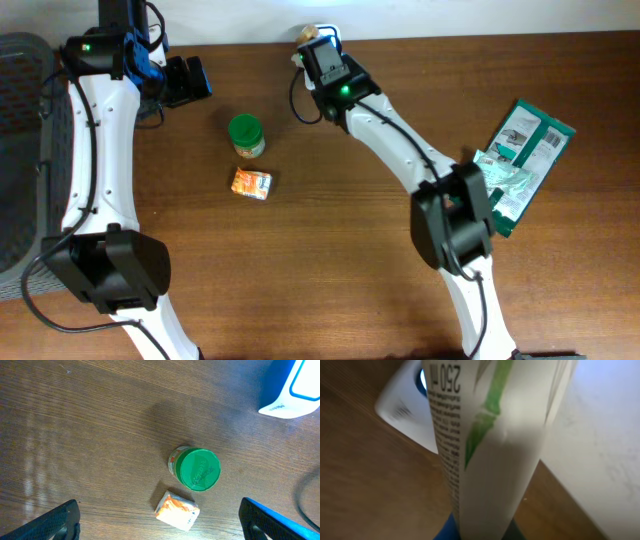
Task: Scan the item barcode
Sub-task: 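Hold the white tube upright in front of the scanner with the right gripper, then set the white tube down beside the green package and release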
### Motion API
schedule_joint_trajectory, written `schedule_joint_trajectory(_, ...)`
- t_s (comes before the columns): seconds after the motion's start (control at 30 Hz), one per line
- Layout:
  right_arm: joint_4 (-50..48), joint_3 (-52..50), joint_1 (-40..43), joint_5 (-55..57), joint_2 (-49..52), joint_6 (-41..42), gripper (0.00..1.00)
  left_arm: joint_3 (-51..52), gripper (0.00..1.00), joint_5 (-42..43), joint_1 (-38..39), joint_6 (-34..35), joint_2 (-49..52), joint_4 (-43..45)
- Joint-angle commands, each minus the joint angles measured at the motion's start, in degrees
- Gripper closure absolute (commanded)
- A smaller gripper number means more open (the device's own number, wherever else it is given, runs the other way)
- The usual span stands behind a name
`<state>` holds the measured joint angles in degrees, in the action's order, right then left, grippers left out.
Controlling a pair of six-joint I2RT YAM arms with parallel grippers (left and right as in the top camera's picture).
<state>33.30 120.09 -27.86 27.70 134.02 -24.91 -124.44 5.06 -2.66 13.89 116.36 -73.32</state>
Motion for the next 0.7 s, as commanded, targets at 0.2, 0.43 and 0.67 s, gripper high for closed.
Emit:
schedule_joint_trajectory(0.2, 29.6, 1.4, 5.4, -26.6, -23.7, 27.0, 0.96, -0.5, 0.01, -0.4, -0.1, -0.3, -0.5, 0.0)
schedule_joint_trajectory(0.43, 41.9, -9.2, 18.3, -30.9, -23.6, 37.9, 0.96, -0.5, 0.01, -0.4, -0.1, -0.3, -0.5, 0.0)
schedule_joint_trajectory(0.67, 25.6, -32.6, 26.1, -35.1, -23.6, 37.8, 0.96, -0.5, 0.01, -0.4, -0.1, -0.3, -0.5, 0.0)
